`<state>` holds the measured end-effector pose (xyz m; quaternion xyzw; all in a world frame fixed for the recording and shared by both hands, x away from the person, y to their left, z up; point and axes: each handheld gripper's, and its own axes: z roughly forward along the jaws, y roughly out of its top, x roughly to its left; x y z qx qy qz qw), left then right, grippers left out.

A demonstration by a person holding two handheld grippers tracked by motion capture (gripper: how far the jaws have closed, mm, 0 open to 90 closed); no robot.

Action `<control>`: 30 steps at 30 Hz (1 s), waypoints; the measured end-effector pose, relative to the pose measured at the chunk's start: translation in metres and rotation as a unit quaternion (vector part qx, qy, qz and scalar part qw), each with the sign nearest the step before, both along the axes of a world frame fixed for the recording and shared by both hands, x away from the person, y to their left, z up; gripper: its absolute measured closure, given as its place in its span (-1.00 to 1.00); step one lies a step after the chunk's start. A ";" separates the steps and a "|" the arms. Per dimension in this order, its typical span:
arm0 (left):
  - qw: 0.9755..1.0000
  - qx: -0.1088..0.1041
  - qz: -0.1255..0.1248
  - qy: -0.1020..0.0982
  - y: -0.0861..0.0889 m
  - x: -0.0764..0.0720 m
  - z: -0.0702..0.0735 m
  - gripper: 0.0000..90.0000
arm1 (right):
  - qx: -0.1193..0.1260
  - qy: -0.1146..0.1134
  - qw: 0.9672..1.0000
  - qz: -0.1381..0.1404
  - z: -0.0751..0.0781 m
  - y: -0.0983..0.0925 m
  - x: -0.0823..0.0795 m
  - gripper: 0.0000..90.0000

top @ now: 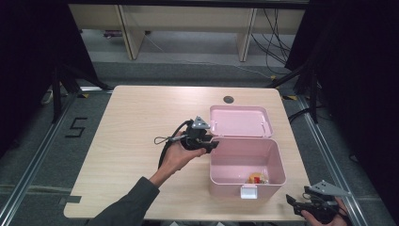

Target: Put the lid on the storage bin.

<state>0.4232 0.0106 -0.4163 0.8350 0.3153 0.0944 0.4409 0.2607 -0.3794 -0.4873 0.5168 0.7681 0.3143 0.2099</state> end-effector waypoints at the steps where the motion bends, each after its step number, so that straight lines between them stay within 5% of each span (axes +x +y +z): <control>1: 1.000 0.001 0.005 -0.002 -0.002 0.000 0.000 0.43 | 0.004 -0.002 1.000 0.005 -0.001 0.000 0.002 -0.51; 3: 1.000 0.005 0.004 0.004 -0.004 0.001 -0.001 0.48 | 0.011 0.003 1.000 -0.005 0.002 0.001 0.002 -0.51; 4: 1.000 0.009 0.007 0.003 -0.005 0.001 -0.001 0.49 | -0.005 -0.008 1.000 0.003 0.003 -0.002 0.005 -0.51; 8: 1.000 0.017 0.008 -0.001 -0.010 0.002 -0.001 0.55 | 0.011 0.008 1.000 -0.012 0.006 0.000 0.009 -0.51; 9: 1.000 0.019 0.011 -0.003 -0.010 0.001 0.000 0.59 | -0.007 -0.006 1.000 0.007 0.006 -0.004 0.013 -0.51; 14: 0.999 0.028 0.023 -0.011 -0.011 0.000 0.002 0.71 | 0.010 0.007 1.000 -0.005 0.012 0.002 0.022 -0.51; 19: 0.999 0.033 0.029 -0.013 -0.013 0.000 0.003 0.74 | -0.006 -0.004 1.000 0.022 0.020 -0.002 0.041 -0.50; 30: 0.999 0.040 0.029 -0.013 -0.014 0.000 0.004 0.75 | 0.016 0.024 1.000 0.003 0.052 -0.012 0.088 -0.46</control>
